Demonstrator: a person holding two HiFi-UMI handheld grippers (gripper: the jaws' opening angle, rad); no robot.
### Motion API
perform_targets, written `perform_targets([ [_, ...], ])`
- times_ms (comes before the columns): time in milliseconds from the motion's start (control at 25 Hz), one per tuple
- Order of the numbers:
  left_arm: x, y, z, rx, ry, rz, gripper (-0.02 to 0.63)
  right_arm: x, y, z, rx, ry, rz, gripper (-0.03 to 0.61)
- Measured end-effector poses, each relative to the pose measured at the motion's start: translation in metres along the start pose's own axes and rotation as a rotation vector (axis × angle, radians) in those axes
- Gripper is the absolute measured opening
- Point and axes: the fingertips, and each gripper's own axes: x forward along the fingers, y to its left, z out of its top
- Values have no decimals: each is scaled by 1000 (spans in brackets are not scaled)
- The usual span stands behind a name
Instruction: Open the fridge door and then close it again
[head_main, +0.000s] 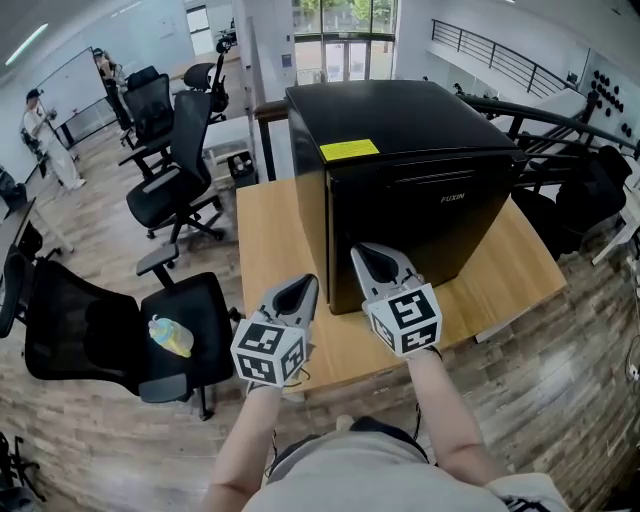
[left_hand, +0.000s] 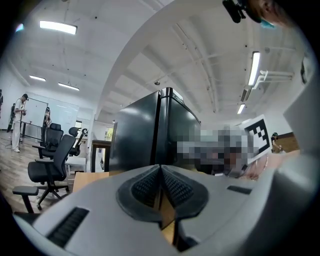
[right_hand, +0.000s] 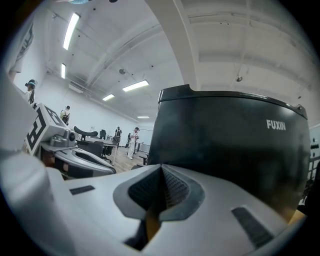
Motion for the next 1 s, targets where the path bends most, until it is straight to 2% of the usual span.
perform_targets([
  [160,3,-1,-1,13,10,-11,9,1,1,-1,14,6,4,-4],
  [280,1,-8,-3,52,41,-32,9,-9,5,0,30,-2,6,-3],
  [440,-1,-13,1,89,34,-28,9,-22,12,1,85,-15,31,-3],
  [560,-5,-20,0,59,25,-39,9,-33,21,-1,121,-24,50,-3],
  [1000,-12,-41,-14,37,45,-64,9,-55,34,-17,123,12,35,-3],
])
